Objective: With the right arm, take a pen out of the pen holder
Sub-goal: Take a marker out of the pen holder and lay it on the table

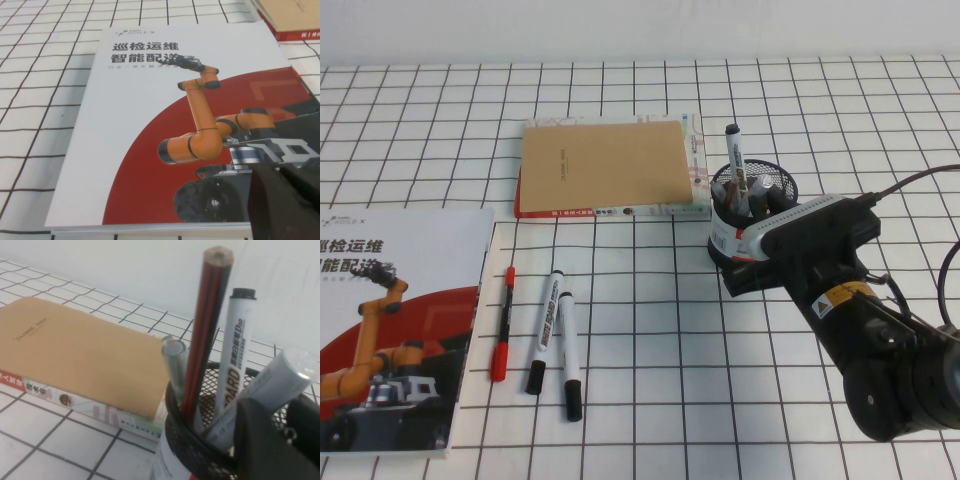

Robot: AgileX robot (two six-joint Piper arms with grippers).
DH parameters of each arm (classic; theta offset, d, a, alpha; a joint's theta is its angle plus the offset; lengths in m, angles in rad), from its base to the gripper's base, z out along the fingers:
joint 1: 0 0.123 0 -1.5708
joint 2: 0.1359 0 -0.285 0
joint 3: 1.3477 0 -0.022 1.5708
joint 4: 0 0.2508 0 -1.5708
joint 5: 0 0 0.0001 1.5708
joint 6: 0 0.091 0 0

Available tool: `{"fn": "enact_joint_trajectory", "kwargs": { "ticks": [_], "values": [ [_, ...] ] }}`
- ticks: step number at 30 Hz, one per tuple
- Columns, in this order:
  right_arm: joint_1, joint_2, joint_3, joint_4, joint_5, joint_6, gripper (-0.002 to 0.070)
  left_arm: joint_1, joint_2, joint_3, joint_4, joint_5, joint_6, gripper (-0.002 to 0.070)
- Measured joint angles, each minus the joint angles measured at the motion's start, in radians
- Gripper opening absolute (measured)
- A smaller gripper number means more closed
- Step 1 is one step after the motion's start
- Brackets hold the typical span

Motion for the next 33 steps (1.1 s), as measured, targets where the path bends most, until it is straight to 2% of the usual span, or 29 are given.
{"fn": "enact_joint_trajectory", "kwargs": {
  "ticks": [33],
  "values": [
    [-0.002, -0.048, 0.002, 0.008, 0.055, 0.000, 0.0074, 0.000, 0.000, 0.000, 0.000, 0.000, 0.000, -0.0004]
  ]
}}
